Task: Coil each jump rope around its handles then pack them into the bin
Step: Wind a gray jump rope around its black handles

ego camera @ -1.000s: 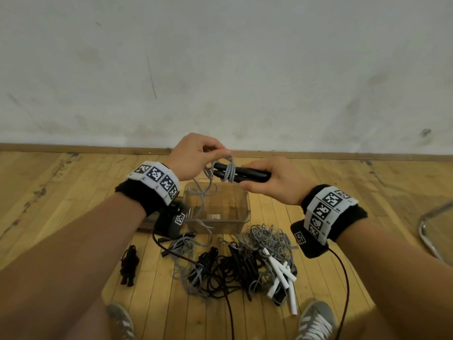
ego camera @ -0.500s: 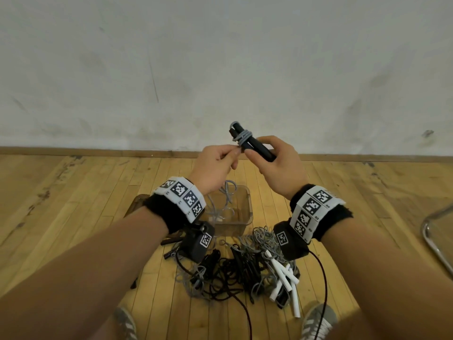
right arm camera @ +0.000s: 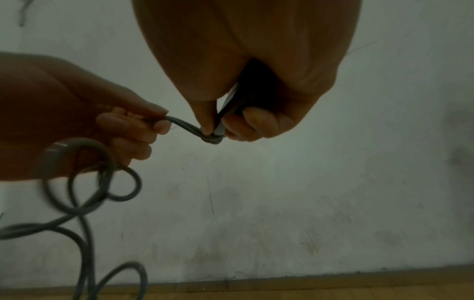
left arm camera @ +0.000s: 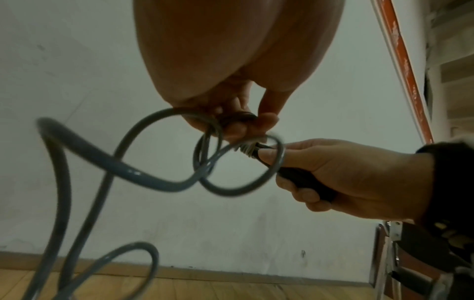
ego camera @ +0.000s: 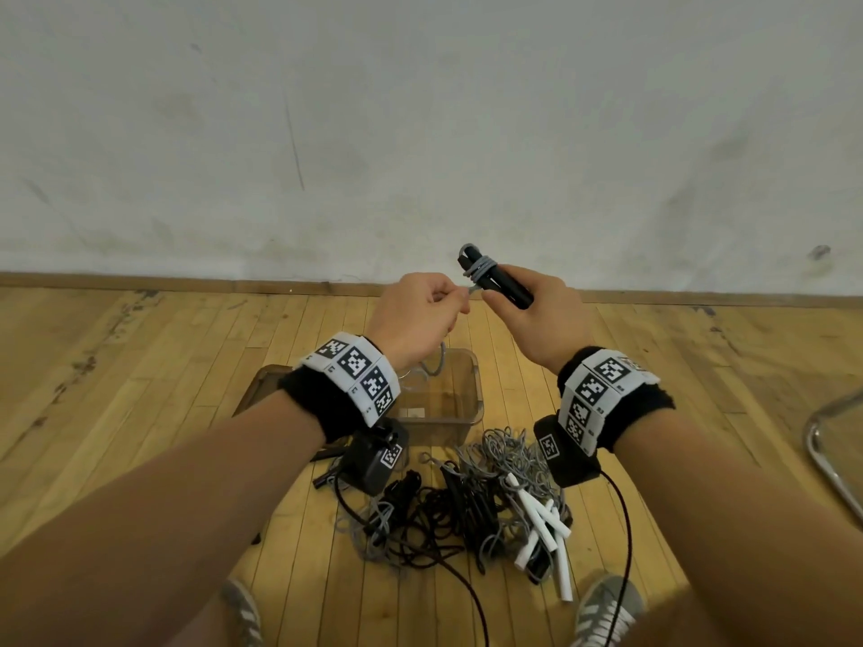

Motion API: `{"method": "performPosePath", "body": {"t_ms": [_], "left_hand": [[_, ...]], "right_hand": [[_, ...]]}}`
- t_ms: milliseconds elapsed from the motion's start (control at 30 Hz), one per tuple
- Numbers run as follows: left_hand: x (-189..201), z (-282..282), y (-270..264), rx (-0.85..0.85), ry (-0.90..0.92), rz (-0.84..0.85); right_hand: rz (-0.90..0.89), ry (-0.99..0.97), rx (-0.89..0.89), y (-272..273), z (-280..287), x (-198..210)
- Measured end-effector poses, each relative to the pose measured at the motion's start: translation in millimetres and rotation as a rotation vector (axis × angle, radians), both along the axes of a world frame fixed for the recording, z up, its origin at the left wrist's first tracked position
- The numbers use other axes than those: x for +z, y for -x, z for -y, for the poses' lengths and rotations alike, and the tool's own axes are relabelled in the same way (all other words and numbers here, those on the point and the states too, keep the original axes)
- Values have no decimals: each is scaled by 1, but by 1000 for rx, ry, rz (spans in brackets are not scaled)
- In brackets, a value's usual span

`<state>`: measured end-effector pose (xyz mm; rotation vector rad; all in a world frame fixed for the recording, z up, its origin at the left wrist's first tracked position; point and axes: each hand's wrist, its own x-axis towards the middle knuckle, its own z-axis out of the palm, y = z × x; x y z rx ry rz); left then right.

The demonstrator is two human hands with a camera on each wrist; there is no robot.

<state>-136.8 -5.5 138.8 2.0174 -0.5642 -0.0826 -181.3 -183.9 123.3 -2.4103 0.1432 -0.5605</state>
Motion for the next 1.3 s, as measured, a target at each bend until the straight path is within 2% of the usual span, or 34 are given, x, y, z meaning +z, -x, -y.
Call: {"method": "performPosePath", "body": {"t_ms": [200,300,433,533,600,767,833,900,1000,1167,1300], "left_hand": [[7,-10,-1,-119,-30,-26],[10,-14,-8,-133,-99,35],[17,-27,-18,-158,-214,145],[18,-35,-26,-146,-133,93],[19,-38,-29,-125,-24,49],[16,-36,-32,-124,256,-58],[12,-29,-29,-122,282,-128],[6,-23,-25,-126,287,-176],[3,-15,-16,-139,284,-190],[0,-7,4,-252,244,-261],[-1,-6,10,-176,160,-236]], "right_hand": [[-123,258,25,0,10,7],[-213,411,213,4,7,14],[-271,354,443,9,-1,17],[-254,318,504,15,-3,24],[-180,262,522,20,-2,29],[-73,-175,482,30,-11,40],[-24,-347,443,30,-17,39],[23,-431,358,27,-21,38],[64,-482,238,21,-20,33],[100,-344,120,9,-11,19],[72,-284,59,3,-5,11]]}}
